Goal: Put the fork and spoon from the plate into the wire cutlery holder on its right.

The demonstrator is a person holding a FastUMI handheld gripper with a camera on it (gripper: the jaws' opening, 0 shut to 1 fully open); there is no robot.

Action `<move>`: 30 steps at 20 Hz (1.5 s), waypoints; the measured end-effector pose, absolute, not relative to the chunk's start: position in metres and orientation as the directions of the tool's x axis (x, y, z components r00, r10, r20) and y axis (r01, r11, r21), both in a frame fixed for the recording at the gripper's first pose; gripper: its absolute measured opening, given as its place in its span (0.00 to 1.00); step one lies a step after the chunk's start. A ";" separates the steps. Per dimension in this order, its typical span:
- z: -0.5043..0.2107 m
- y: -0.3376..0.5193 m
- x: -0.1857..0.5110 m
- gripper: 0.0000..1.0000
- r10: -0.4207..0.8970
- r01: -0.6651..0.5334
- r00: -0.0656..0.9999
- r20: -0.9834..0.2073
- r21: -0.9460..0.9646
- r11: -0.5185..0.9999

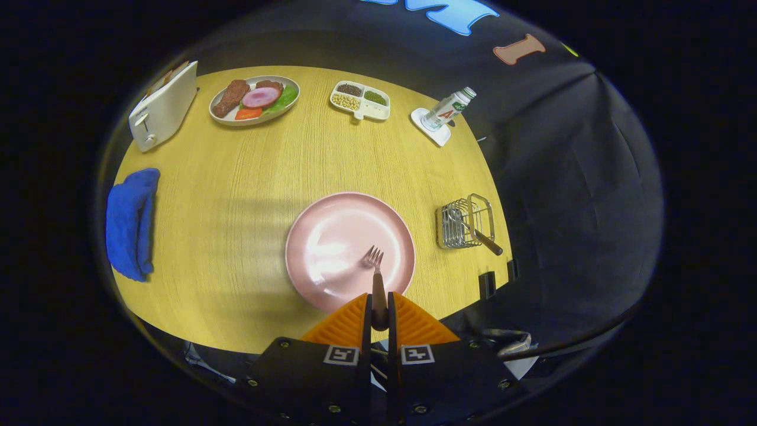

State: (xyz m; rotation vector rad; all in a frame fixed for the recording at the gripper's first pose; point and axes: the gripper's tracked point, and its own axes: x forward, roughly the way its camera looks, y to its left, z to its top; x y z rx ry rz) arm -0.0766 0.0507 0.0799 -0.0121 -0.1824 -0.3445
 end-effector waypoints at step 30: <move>0.175 -0.061 -0.186 0.12 -0.430 0.410 0.845 0.318 0.131 0.903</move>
